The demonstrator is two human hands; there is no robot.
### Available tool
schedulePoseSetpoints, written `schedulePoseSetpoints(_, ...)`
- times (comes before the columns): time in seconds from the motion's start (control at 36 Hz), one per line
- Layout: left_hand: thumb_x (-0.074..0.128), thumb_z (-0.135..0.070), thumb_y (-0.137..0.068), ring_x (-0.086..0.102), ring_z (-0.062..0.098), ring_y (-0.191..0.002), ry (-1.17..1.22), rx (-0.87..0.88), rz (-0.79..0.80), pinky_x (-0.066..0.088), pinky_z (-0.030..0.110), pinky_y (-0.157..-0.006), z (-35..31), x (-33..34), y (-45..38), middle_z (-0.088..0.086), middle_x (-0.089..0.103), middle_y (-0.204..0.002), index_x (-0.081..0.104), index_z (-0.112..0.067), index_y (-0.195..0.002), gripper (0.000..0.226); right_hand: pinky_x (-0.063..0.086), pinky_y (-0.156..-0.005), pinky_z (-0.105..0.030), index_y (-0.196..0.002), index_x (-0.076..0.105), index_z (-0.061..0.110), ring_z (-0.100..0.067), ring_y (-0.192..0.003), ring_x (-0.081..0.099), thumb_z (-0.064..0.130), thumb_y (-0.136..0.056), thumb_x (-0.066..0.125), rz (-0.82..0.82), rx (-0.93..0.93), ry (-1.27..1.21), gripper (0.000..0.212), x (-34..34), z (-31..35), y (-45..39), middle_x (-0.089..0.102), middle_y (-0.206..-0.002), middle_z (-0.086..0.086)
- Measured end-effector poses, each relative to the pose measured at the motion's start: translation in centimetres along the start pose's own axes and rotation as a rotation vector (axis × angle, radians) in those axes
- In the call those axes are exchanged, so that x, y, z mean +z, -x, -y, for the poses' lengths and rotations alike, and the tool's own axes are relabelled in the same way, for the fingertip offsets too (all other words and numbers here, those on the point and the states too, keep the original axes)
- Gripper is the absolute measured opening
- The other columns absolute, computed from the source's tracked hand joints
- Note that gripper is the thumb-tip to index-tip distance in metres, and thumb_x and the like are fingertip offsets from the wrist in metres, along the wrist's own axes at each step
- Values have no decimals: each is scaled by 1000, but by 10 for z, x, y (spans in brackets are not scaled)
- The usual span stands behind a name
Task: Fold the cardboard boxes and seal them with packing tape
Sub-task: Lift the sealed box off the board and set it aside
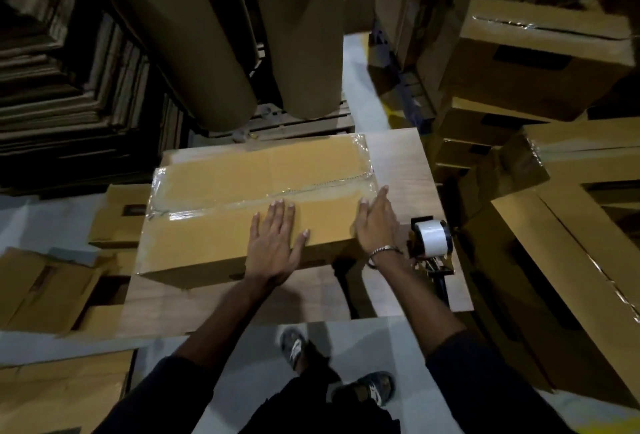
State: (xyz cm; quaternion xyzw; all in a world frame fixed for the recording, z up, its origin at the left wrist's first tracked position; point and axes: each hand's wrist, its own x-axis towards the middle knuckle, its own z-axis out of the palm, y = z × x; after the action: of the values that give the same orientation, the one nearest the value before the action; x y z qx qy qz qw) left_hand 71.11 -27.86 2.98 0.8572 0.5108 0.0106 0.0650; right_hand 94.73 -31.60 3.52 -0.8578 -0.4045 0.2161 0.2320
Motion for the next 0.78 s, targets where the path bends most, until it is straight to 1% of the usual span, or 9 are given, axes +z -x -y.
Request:
schedulePoseSetpoints(0.08, -1, -67, -105, 3, 20, -162, 30, -5, 41, 4, 55, -129, 17, -1, -3, 2, 5, -175, 9, -26, -168, 76, 45, -101, -51, -163, 12, 7, -41, -125, 58, 58, -107, 19, 20, 99, 157, 76, -2, 17, -28, 59, -141, -22)
schedulePoseSetpoints(0.17, 16, -64, -108, 14, 24, -161, 63, -14, -9, 11, 58, -128, 16, 1, -3, 5, 17, -173, 22, -24, -167, 71, 51, -93, -49, -153, 27, 10, -42, -112, 64, 57, -106, 19, -20, 93, 162, 67, 3, 32, -63, 66, -128, -22)
schedulePoseSetpoints(0.25, 34, -58, -109, 29, 29, -157, 95, 24, -133, 20, 60, -124, 16, 5, -2, 11, 33, -168, 38, -18, -162, 66, 48, -88, -48, -134, 42, 12, -42, -108, 64, 50, -109, 20, -65, 77, 170, 51, 7, 50, -98, 67, -119, -23)
schedulePoseSetpoints(0.33, 36, -58, -109, 27, 29, -158, 109, 38, -137, 20, 59, -124, 22, 4, -3, 10, 32, -168, 39, -18, -162, 66, 46, -92, -49, -126, 49, 13, -42, -112, 62, 51, -110, 17, -68, 79, 209, 53, 5, 70, -135, 66, -121, -24)
schedulePoseSetpoints(0.47, 24, -63, -110, 21, 27, -160, 74, 25, -50, 17, 58, -125, 22, 1, -4, 9, 25, -172, 32, -20, -164, 70, 44, -102, -47, -132, 58, 6, -44, -123, 58, 51, -111, 13, -44, 111, 178, 67, 4, 91, -173, 63, -131, -27)
schedulePoseSetpoints(0.61, 20, -65, -109, 21, 29, -160, 50, 5, -13, 16, 59, -124, 23, 0, -5, 11, 24, -172, 31, -19, -165, 72, 45, -101, -50, -126, 59, 6, -45, -116, 60, 55, -109, 13, -22, 132, 103, 69, 7, 82, -157, 65, -122, -28)
schedulePoseSetpoints(0.67, 19, -66, -109, 20, 29, -160, 47, 7, -1, 15, 60, -125, 25, 0, -5, 11, 24, -172, 31, -19, -165, 73, 49, -91, -50, -123, 54, 10, -42, -104, 61, 59, -108, 15, 11, 124, 73, 65, 5, 71, -131, 65, -110, -25)
schedulePoseSetpoints(0.72, 18, -66, -109, 21, 30, -160, 44, 8, -4, 14, 60, -125, 26, 1, -5, 11, 24, -172, 30, -19, -165, 74, 44, -78, -43, -124, 48, 12, -35, -91, 58, 59, -108, 17, 24, 117, 77, 59, 2, 54, -97, 61, -98, -17)
schedulePoseSetpoints(0.78, 18, -66, -109, 20, 30, -160, 39, 8, -5, 13, 59, -125, 25, 0, -5, 11, 24, -172, 30, -19, -165, 74, 44, -75, -42, -126, 46, 14, -35, -87, 59, 61, -108, 15, 18, 114, 103, 59, -1, 37, -61, 60, -94, -15)
